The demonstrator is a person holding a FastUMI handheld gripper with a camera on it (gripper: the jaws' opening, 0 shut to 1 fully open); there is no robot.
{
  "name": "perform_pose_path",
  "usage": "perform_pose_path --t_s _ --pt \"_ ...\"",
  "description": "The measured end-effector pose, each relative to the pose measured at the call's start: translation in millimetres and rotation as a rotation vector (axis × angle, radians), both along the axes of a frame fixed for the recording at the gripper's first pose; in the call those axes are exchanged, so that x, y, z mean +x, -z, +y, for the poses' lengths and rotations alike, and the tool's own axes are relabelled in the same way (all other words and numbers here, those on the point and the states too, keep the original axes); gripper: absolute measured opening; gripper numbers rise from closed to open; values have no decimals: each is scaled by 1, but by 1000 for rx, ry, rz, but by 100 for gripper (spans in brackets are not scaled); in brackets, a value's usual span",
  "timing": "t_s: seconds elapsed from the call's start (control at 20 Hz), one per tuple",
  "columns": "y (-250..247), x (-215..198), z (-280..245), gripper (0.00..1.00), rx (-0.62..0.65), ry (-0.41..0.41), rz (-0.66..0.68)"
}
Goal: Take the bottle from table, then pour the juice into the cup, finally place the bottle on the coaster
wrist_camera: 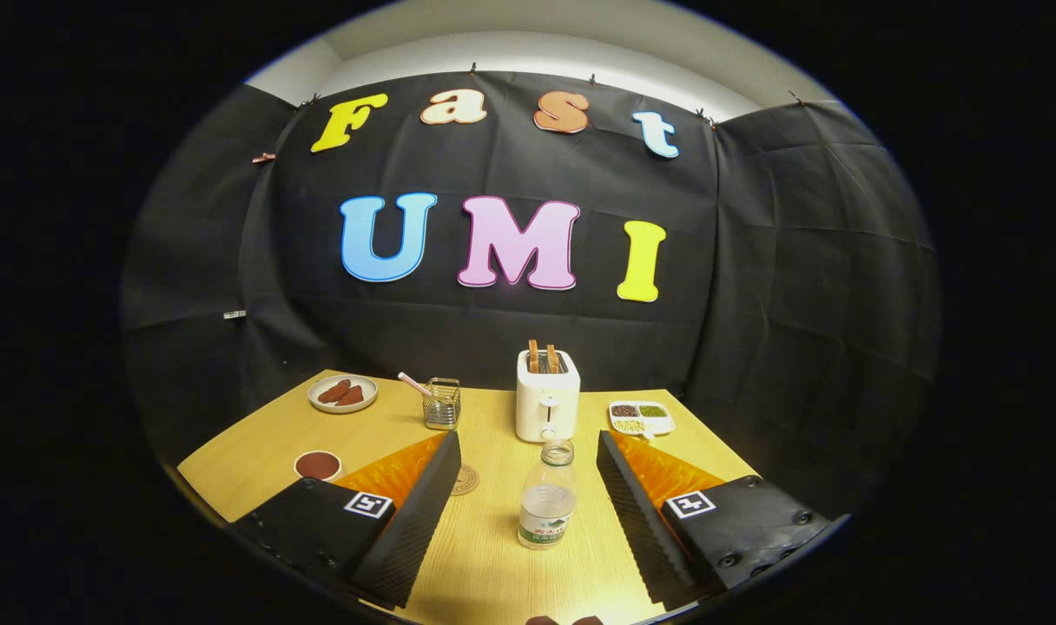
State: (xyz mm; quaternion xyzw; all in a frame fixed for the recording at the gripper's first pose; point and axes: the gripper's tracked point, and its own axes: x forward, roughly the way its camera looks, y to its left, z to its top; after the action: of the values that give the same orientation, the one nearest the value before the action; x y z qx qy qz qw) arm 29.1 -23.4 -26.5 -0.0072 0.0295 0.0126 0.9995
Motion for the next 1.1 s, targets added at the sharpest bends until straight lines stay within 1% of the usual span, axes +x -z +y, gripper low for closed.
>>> perform_pose_path --t_s 0.2,0.4,0.6,0.75,0.95,1.1 --pt "23 16 -9 98 13 -38 31" --pt "39 36 -18 98 -4 -92 22" --pt "66 58 -27 98 12 -116 30" --pt "86 70 -23 98 47 -145 47" --pt "109 83 -18 98 49 -160 67" --pt "124 92 -20 98 40 -151 68"
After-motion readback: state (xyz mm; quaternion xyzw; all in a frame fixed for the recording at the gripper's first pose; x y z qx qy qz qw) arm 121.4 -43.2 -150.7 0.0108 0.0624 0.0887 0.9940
